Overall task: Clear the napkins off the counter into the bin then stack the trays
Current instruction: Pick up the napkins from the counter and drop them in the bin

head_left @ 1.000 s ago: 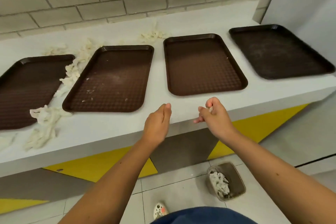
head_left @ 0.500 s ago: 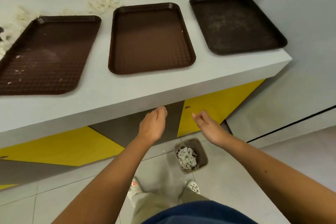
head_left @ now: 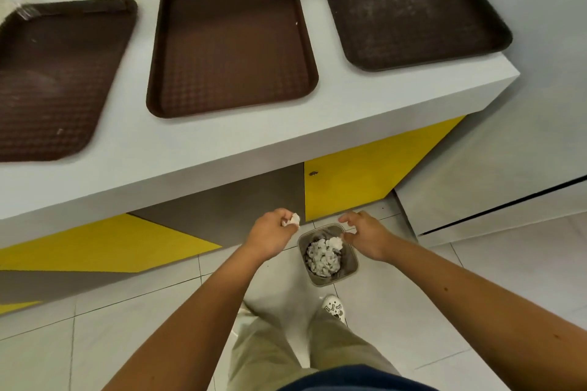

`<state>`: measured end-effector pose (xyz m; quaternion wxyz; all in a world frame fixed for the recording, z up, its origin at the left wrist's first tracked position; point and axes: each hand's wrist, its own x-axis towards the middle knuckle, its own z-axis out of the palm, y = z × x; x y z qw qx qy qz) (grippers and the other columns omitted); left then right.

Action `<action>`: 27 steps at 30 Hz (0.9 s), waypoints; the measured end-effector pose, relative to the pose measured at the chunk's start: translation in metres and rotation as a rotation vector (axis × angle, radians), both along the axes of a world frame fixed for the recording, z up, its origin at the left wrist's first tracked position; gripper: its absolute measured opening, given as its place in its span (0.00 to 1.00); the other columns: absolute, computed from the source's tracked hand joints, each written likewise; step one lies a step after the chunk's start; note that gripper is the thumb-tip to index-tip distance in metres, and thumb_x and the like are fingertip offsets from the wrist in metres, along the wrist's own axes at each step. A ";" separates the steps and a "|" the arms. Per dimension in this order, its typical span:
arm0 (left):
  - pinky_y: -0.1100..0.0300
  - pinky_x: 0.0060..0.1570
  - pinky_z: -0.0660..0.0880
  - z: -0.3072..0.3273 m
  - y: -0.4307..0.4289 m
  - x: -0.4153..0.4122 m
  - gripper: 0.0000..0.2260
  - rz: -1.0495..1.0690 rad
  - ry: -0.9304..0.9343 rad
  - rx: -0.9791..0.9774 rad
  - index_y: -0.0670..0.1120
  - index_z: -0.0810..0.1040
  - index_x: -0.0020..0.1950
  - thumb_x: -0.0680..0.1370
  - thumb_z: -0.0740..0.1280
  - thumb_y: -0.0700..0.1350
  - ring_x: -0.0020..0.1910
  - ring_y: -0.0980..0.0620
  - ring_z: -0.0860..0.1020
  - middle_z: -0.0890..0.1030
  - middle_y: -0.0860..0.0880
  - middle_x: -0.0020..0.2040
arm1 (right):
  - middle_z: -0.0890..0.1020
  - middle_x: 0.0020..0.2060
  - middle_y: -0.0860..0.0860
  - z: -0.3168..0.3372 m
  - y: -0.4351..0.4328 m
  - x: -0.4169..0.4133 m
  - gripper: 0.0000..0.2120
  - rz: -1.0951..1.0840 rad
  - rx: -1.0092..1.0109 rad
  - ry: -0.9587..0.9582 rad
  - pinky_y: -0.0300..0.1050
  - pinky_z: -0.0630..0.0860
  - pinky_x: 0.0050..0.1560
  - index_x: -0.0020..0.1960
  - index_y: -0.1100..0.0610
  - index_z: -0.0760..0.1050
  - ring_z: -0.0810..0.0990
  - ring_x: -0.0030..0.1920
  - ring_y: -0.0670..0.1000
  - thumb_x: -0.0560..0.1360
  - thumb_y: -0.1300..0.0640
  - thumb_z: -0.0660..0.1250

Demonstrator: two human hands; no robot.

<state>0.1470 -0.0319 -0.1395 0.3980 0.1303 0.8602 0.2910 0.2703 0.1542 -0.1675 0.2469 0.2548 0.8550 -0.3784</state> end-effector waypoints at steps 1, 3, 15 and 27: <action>0.52 0.50 0.78 -0.006 0.001 0.001 0.09 0.002 -0.020 -0.014 0.49 0.79 0.57 0.77 0.67 0.48 0.49 0.46 0.80 0.81 0.46 0.51 | 0.69 0.65 0.57 -0.001 0.002 0.001 0.19 -0.017 0.001 0.015 0.40 0.67 0.60 0.69 0.55 0.69 0.74 0.61 0.56 0.79 0.55 0.64; 0.53 0.48 0.77 -0.016 0.005 0.006 0.11 -0.009 -0.068 -0.034 0.48 0.78 0.59 0.77 0.68 0.47 0.51 0.44 0.81 0.81 0.45 0.54 | 0.71 0.63 0.57 -0.002 0.007 0.003 0.16 -0.070 0.003 0.065 0.38 0.67 0.58 0.67 0.56 0.71 0.75 0.59 0.53 0.79 0.56 0.63; 0.53 0.54 0.78 -0.063 0.045 0.044 0.22 0.008 -0.305 -0.059 0.56 0.70 0.60 0.70 0.75 0.48 0.54 0.47 0.80 0.80 0.46 0.57 | 0.77 0.50 0.50 0.000 0.032 0.037 0.10 -0.217 -0.010 0.244 0.37 0.72 0.47 0.58 0.54 0.77 0.79 0.45 0.48 0.81 0.57 0.60; 0.72 0.38 0.68 -0.017 0.040 0.024 0.07 -0.044 -0.065 0.097 0.48 0.79 0.53 0.76 0.70 0.43 0.47 0.54 0.79 0.82 0.49 0.48 | 0.79 0.49 0.50 0.025 0.026 0.025 0.08 -0.186 -0.058 0.323 0.25 0.68 0.40 0.55 0.54 0.78 0.74 0.38 0.40 0.78 0.61 0.64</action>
